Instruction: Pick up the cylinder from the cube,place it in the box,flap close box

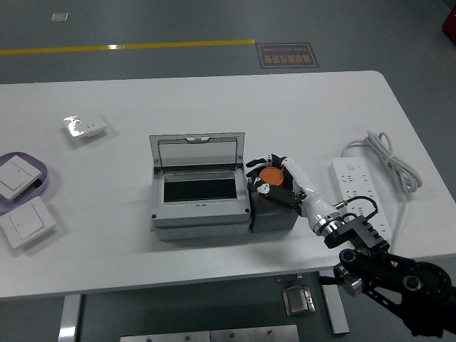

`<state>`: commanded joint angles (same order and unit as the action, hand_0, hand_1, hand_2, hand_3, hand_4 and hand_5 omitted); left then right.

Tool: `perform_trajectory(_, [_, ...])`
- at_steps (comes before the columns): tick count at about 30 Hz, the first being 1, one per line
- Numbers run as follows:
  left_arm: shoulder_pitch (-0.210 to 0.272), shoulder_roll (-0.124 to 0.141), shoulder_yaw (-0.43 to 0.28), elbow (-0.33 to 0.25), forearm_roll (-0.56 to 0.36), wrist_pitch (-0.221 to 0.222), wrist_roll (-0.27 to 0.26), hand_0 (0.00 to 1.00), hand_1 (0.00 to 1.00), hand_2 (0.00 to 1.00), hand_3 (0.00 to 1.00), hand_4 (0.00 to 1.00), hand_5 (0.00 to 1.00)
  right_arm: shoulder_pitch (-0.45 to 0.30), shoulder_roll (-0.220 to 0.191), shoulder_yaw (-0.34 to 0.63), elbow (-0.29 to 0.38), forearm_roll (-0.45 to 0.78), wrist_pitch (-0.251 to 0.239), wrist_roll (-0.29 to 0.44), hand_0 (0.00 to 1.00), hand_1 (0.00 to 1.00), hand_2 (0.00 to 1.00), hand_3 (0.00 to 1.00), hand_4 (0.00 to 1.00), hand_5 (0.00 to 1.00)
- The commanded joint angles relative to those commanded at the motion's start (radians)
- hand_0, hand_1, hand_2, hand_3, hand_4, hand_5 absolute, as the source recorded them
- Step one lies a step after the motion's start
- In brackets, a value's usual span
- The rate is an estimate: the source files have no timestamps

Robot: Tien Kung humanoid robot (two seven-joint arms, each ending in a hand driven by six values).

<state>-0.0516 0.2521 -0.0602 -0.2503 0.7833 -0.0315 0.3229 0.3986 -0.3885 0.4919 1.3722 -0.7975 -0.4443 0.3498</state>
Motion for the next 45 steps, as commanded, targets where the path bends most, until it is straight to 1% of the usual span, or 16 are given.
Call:
perform_trajectory(1, [0.0, 0.0, 0.0, 0.0, -0.001, 0.0, 0.0, 0.63, 0.631, 0.56, 0.62, 0.653, 0.336, 0.0, 0.0, 0.0, 0.0, 0.0, -0.001, 0.001, 0.683, 0.554, 0.491, 0.456, 0.002, 0.002])
perform_trajectory(2, [0.001, 0.0, 0.001, 0.0, -0.001, 0.001, -0.001, 0.63, 0.631, 0.56, 0.62, 0.655, 0.333, 0.0, 0.0, 0.0, 0.0, 0.001, -0.002, 0.002, 0.541, 0.497, 0.457, 0.363, 0.002, 0.002])
perform_trajectory(8, [0.003, 0.0, 0.003, -0.001, -0.005, 0.004, -0.004, 0.63, 0.631, 0.56, 0.62, 0.655, 0.333, -0.01, 0.003, 0.013, 0.003, 0.002, -0.021, 0.02, 0.541, 0.497, 0.457, 0.363, 0.002, 0.002])
perform_trajectory(9, [0.003, 0.0, 0.002, -0.001, -0.004, 0.004, -0.004, 0.63, 0.631, 0.56, 0.62, 0.657, 0.335, -0.012, 0.003, 0.016, 0.004, 0.002, -0.024, 0.023, 0.518, 0.476, 0.442, 0.342, 0.002, 0.002])
perform_trajectory(19, [0.005, -0.001, -0.007, -0.002, 0.005, 0.006, -0.005, 0.63, 0.631, 0.561, 0.619, 0.659, 0.334, -0.024, 0.013, 0.051, 0.018, -0.004, -0.047, 0.033, 0.522, 0.48, 0.443, 0.335, 0.002, 0.002])
perform_trajectory(32, [0.005, -0.001, -0.013, 0.0, 0.013, 0.006, -0.003, 0.63, 0.63, 0.56, 0.615, 0.675, 0.336, -0.024, 0.011, 0.048, 0.012, 0.01, -0.043, 0.047, 0.507, 0.467, 0.433, 0.313, 0.002, 0.002])
perform_trajectory(38, [0.007, -0.002, -0.017, 0.0, 0.018, 0.005, -0.001, 0.63, 0.629, 0.559, 0.613, 0.678, 0.339, -0.026, 0.008, 0.047, 0.003, 0.004, -0.026, 0.046, 0.512, 0.468, 0.433, 0.319, 0.002, 0.002])
perform_trajectory(39, [0.007, -0.002, -0.017, 0.0, 0.019, 0.005, -0.001, 0.63, 0.627, 0.559, 0.611, 0.68, 0.341, -0.026, 0.008, 0.047, 0.001, 0.002, -0.023, 0.044, 0.62, 0.511, 0.487, 0.418, 0.332, 0.002])
perform_trajectory(44, [0.006, -0.004, -0.018, 0.0, 0.019, 0.005, 0.0, 0.63, 0.627, 0.559, 0.611, 0.68, 0.341, -0.026, 0.006, 0.045, -0.004, -0.008, -0.013, 0.039, 0.62, 0.511, 0.487, 0.418, 0.332, 0.002])
perform_trajectory(45, [0.006, -0.004, -0.018, 0.0, 0.019, 0.004, 0.0, 0.631, 0.627, 0.558, 0.612, 0.681, 0.342, -0.026, 0.006, 0.045, -0.005, -0.01, -0.011, 0.038, 0.599, 0.603, 0.61, 0.648, 0.578, 0.129])
